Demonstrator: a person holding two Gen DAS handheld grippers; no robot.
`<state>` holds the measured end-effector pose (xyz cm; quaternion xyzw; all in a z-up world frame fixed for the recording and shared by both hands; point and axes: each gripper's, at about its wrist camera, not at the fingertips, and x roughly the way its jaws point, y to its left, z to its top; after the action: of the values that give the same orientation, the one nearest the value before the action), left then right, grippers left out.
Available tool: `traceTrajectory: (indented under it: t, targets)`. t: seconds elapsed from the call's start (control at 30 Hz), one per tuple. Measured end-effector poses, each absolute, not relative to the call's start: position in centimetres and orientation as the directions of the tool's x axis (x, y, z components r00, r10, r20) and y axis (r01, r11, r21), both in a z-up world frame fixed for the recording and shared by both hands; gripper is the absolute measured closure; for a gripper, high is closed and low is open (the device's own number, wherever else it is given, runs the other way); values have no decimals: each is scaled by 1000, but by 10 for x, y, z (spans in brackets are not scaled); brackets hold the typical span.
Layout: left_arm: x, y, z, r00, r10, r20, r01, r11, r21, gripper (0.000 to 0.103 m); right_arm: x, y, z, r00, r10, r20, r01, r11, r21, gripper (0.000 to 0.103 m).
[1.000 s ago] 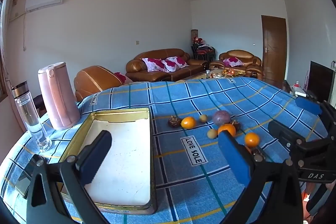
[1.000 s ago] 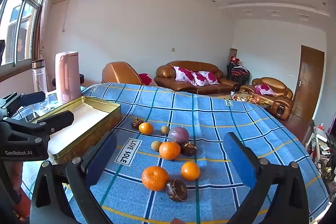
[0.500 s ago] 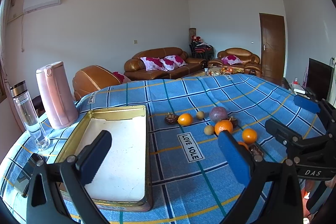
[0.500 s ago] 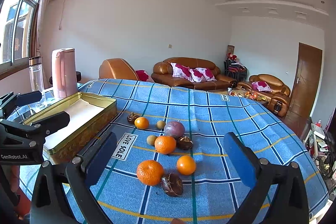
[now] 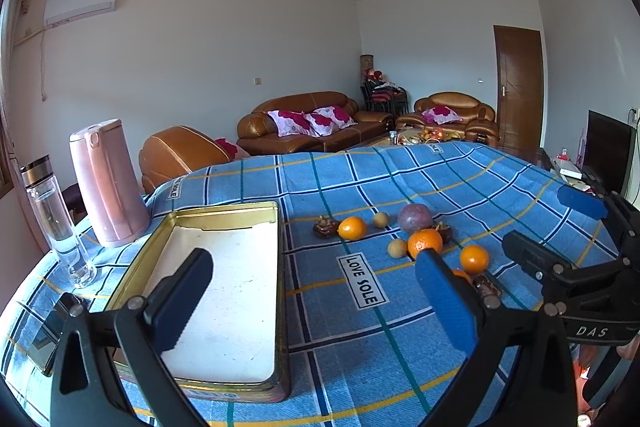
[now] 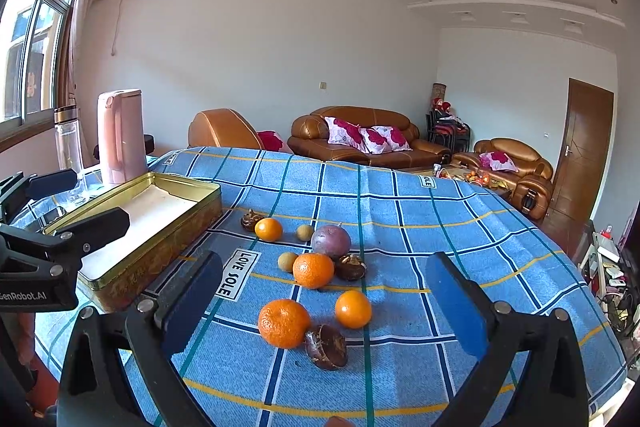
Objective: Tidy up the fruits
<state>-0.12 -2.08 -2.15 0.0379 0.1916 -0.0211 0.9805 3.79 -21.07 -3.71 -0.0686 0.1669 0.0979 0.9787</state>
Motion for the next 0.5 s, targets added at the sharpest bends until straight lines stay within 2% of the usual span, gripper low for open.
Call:
traceTrajectory:
  t: [0.5]
  targets:
    - [-2, -19, -22, 925, -24, -379, 53, 996, 67, 0, 39, -211, -41, 920, 168, -355, -216, 971, -100, 1]
